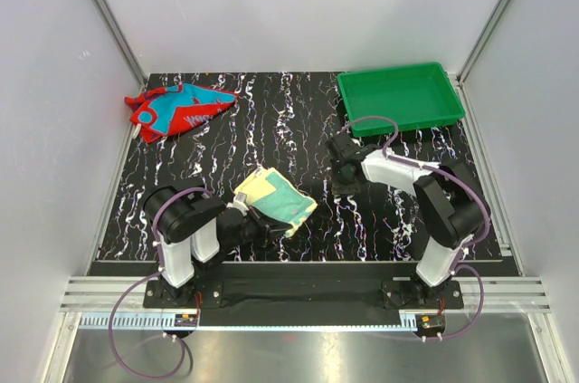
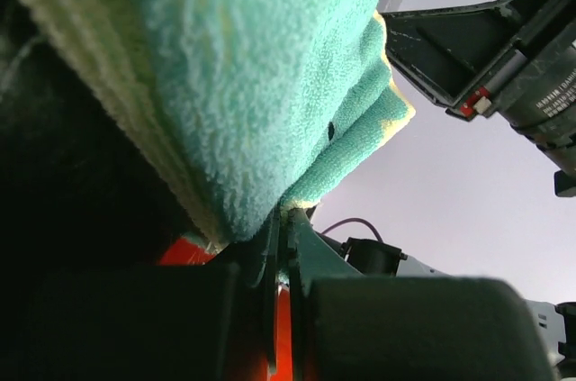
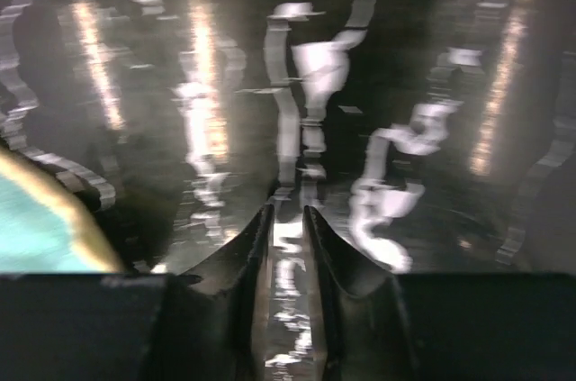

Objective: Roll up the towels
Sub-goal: Roll the towel

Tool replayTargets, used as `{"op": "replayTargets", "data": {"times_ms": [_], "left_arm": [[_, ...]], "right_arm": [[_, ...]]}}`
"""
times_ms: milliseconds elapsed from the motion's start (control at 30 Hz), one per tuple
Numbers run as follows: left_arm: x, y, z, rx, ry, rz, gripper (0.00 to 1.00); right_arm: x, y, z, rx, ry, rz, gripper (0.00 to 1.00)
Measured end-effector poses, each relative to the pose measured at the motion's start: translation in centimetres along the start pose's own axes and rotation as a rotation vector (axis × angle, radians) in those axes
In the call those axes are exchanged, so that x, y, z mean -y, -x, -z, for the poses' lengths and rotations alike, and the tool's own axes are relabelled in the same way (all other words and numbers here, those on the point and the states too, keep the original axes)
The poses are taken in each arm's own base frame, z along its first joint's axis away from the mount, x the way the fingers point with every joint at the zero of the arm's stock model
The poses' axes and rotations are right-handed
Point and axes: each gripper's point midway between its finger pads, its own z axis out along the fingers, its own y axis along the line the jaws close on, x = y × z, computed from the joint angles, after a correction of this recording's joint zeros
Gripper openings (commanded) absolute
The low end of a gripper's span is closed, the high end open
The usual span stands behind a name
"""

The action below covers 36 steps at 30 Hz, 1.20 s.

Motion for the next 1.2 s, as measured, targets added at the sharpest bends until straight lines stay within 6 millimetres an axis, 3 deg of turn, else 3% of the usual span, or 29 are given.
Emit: {"op": "replayTargets", "data": {"times_ms": [133,300,467,600,867,1200], "left_arm": [[0.0,0.0,0.0,0.000,0.000,0.000,0.00],[0.0,0.0,0.0,0.000,-0.001,0.004,0.00],[0.3,0.0,0.0,0.002,-0.006,0.032,0.00],[0.6,0.2,0.0,0.007,-0.014,0.068,0.00],[1.2,0.4,0.0,0.012,-0.037,0.099,0.00],[1.6,0.8,0.1,0.005,-0.055,0.120,0.00]], "right_arm": [[2.5,-0.2,0.5,-0.008,-0.096,0.014,0.30],[3.2,-0.2,2.8,0.009,-0.112,0.015,0.35],[0.1,-0.3,7.4,0.115,0.148,-0.011,0.51],[-2.4,-2.1,9.7,0.158,0.363,-0.007,0.60],[-5.8,-6.4,6.1,0.064,0.513,0.009,0.61],[-9.2,-6.1,3.0,0.099,0.649,-0.045,0.66]]}}
